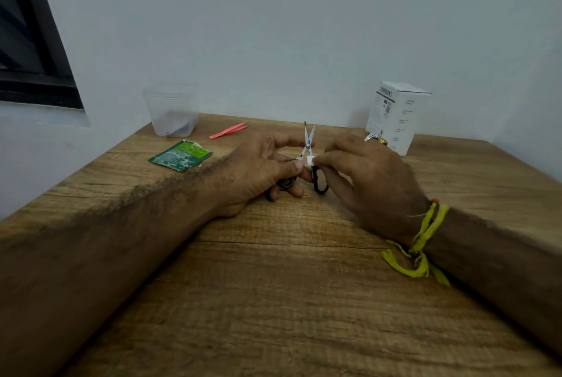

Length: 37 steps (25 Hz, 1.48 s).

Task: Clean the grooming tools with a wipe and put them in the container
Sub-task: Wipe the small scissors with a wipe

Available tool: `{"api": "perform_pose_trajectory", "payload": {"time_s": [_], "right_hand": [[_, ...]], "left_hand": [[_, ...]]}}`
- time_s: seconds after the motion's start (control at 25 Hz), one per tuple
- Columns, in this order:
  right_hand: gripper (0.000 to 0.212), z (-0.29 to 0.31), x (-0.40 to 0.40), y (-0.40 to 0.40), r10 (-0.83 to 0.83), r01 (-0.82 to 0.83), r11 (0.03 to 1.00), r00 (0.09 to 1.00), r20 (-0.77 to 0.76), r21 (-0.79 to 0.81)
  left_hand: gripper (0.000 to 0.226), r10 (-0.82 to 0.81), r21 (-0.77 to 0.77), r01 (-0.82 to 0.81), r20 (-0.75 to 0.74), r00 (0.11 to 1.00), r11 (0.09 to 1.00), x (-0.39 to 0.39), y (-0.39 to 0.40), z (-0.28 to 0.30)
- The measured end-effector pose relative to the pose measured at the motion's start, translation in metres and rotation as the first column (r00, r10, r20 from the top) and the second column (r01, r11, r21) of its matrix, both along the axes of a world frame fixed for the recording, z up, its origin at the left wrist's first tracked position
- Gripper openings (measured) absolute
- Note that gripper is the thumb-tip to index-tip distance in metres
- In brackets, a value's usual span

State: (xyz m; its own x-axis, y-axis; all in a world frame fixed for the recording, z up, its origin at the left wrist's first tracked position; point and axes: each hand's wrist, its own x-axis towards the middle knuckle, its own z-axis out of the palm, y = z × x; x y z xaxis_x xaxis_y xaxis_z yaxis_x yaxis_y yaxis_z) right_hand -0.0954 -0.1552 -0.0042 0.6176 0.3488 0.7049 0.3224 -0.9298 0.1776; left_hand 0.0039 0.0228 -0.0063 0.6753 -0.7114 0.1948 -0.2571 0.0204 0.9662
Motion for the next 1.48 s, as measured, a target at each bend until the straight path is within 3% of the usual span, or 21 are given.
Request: {"api": "perform_pose_trajectory", "payload": {"time_s": [1.12, 1.32, 1.48], "right_hand": [[0.013, 0.008, -0.018, 0.003, 0.027, -0.054, 0.995, 0.956, -0.293, -0.087], [0.018, 0.018, -0.019, -0.008, 0.047, -0.084, 0.994, 0.909, -0.414, -0.072], [0.016, 0.018, -0.019, -0.010, 0.036, -0.079, 0.992, 0.923, -0.383, -0.098]], "left_hand": [[0.042, 0.043, 0.002, -0.043, -0.016, 0.999, 0.999, -0.002, 0.001, 0.001], [0.041, 0.036, 0.006, -0.036, -0.015, 0.999, 0.999, -0.002, 0.002, 0.001], [0.042, 0.034, 0.014, -0.034, -0.013, 0.999, 0.999, -0.001, 0.000, 0.002]]}}
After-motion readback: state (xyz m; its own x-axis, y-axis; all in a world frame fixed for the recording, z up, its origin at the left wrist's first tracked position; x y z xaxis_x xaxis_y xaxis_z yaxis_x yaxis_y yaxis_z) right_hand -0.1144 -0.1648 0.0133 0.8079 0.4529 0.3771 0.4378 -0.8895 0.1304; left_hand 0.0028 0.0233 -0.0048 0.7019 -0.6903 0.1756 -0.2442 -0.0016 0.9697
